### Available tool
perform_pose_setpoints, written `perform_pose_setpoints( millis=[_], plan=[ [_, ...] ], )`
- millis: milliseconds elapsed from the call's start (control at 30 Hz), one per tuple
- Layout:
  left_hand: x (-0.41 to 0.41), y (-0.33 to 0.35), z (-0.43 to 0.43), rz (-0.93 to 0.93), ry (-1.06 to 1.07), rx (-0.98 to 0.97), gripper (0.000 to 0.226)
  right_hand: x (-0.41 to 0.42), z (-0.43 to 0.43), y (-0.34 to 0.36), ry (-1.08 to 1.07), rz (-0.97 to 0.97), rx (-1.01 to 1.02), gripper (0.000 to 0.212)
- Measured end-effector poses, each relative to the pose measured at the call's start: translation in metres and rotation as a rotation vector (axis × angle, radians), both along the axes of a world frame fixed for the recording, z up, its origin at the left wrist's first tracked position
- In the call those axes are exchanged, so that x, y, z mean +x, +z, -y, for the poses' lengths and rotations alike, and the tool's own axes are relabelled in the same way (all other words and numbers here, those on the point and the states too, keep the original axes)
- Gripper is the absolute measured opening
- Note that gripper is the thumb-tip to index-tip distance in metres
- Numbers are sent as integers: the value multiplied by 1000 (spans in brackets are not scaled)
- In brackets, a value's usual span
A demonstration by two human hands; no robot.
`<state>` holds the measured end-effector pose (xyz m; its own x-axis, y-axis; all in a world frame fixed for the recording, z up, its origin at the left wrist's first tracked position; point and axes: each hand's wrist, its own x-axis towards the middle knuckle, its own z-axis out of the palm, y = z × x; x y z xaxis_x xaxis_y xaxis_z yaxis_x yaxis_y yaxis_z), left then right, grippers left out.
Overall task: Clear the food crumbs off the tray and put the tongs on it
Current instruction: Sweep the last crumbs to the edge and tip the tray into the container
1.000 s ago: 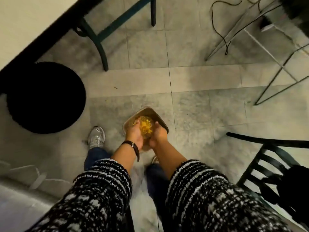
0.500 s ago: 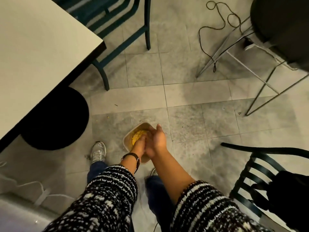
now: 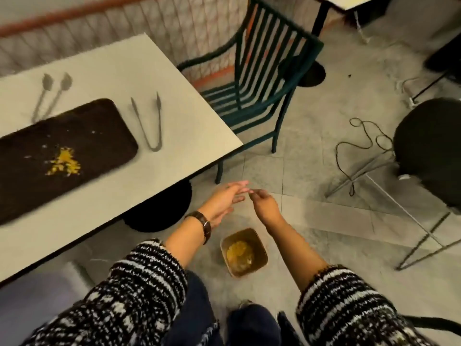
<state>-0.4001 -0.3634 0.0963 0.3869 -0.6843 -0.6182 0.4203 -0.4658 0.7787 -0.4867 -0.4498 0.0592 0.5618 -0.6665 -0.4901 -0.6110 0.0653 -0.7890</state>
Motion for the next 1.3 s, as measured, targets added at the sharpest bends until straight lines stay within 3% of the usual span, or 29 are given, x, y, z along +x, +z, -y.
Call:
perform_pose_setpoints(
  millis=[67, 300, 533, 767, 900, 1000, 1200, 1300],
  plan=[
    [26, 27, -35, 130, 44, 14, 36, 29, -15, 32, 100, 62, -58, 33],
    [141, 74, -159, 268, 363, 28, 29, 161, -101, 93, 374, 204, -144, 26],
    [258, 62, -243, 258, 671, 45, 31, 300, -177, 99, 613, 220, -184, 26],
    [356, 29, -276, 267, 862, 74, 32, 395, -211, 70, 696, 172, -190, 32],
    [389, -10, -292, 387, 795, 193, 26, 417, -208, 35, 740, 71, -265, 41],
    [408, -32, -301, 550, 692, 298, 35, 423, -201, 14, 826, 11, -311, 48],
    [447, -75, -302, 819, 259, 588, 60, 442, -176, -17, 907, -45, -461, 60],
    [461, -85, -297, 884, 159, 648, 64, 454, -164, -25, 903, -52, -502, 64]
  ],
)
